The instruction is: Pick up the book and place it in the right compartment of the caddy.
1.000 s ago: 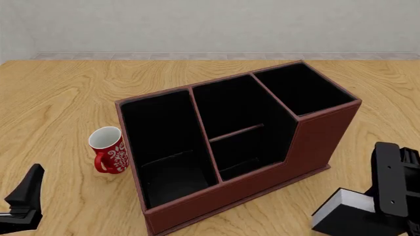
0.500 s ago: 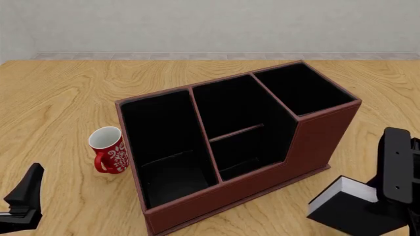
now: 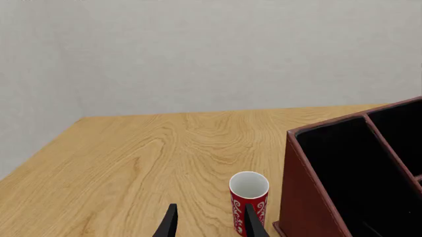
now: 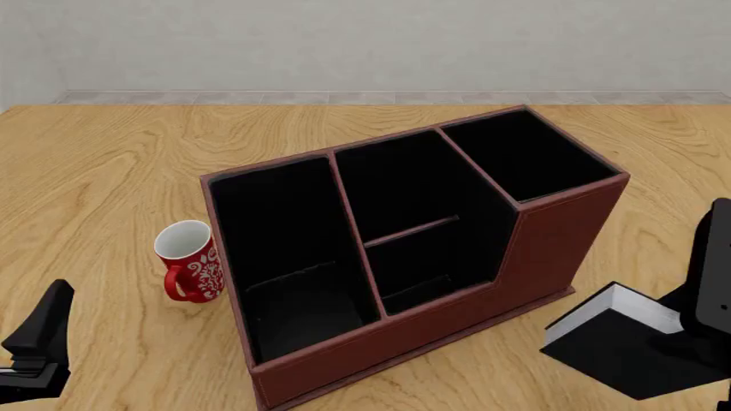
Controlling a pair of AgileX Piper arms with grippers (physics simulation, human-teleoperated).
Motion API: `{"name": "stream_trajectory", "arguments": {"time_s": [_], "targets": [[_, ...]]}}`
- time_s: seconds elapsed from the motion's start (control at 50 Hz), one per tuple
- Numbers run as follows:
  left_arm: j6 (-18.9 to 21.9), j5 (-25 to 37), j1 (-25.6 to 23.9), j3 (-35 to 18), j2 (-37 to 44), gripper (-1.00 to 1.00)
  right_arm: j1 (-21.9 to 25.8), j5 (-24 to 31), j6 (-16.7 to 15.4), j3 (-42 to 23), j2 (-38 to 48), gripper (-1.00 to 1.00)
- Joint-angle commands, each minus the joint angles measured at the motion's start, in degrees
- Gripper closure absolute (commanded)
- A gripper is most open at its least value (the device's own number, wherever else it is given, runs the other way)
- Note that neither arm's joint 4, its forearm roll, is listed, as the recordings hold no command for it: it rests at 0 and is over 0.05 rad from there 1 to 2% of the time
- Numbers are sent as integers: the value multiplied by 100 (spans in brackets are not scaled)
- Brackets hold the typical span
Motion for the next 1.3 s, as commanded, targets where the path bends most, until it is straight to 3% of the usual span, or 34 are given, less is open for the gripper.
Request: {"name": "stream_trajectory", "arguments": {"time_s": [0.02, 0.06, 0.08, 0.12, 0.14, 0.38, 0.72, 0.76, 0.88, 1.1, 1.3], "targets": [[-11, 3, -34, -68, 0, -100, -191, 0, 142, -198, -158, 100], [-4, -1, -37, -71, 0, -100, -413, 0, 0, -222, -237, 100], [-31, 4, -37, -94, 1, -100, -287, 0, 207, -225, -196, 100], [-22, -7, -47, -79, 0, -100, -396, 0, 98, -237, -268, 100], [-24, -4, -55, -80, 0, -100, -352, 0, 217, -196, -253, 100], [-22, 42, -109, -173, 2, -100, -599, 0, 149, -86, -476, 100], [-70, 56, -220, -279, 3, -100, -1146, 0, 457, -214, -822, 100], [-72, 58, -218, -293, 3, -100, -1219, 0, 634, -319, -860, 100], [-85, 55, -228, -322, 3, -100, -1274, 0, 756, -502, -912, 100], [-86, 72, -257, -334, 3, -100, -1738, 0, 742, -689, -1062, 100], [-68, 103, -259, -389, 7, -100, -1740, 0, 794, -761, -1165, 100]]}}
